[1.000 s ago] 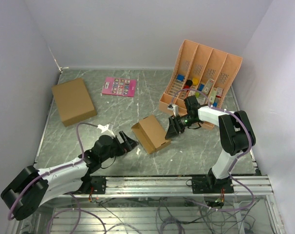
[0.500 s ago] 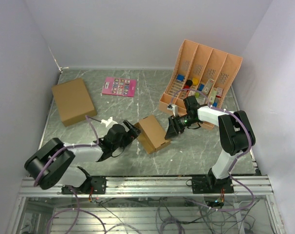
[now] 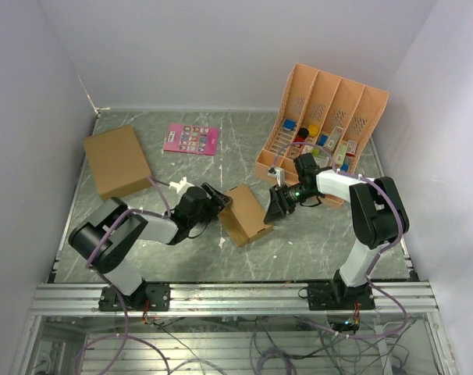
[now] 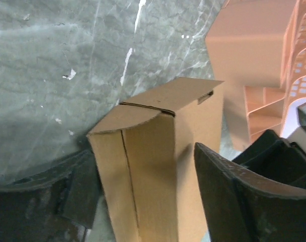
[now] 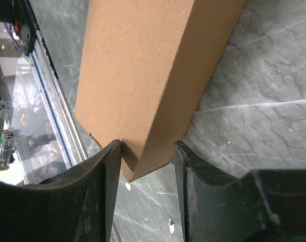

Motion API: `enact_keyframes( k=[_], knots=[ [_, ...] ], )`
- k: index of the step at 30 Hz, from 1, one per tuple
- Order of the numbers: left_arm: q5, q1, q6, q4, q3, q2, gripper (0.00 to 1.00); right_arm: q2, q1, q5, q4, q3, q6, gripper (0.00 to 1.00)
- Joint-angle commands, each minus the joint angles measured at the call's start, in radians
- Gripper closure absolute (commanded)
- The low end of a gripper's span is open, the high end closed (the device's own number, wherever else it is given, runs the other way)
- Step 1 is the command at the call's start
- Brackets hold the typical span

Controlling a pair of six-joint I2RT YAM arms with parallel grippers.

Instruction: Fold the paper box

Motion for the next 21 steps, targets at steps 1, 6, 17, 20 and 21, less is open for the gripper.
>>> enact_keyframes(
  k=[1, 6, 17, 20, 21],
  knots=[
    [0.050, 0.005, 0.000, 0.067, 0.020, 0.066, 0.32, 0.055, 0.025, 0.169, 0.026, -0.022, -0.061, 0.57],
    [0.092, 0.006, 0.009, 0.078, 0.045, 0.114, 0.77, 0.058, 0.026, 0.171, 0.026, -0.020, -0.062, 0.57],
    [0.105, 0.005, 0.076, -0.074, 0.014, -0.004, 0.16, 0.058, 0.026, 0.172, 0.024, -0.018, -0.061, 0.57],
    [0.106, 0.006, 0.101, -0.141, -0.013, -0.075, 0.12, 0.060, 0.026, 0.172, 0.023, -0.017, -0.062, 0.57],
    [0.113, 0.003, 0.101, -0.143, -0.029, -0.098, 0.12, 0.060, 0.026, 0.172, 0.023, -0.017, -0.062, 0.57]
  ],
)
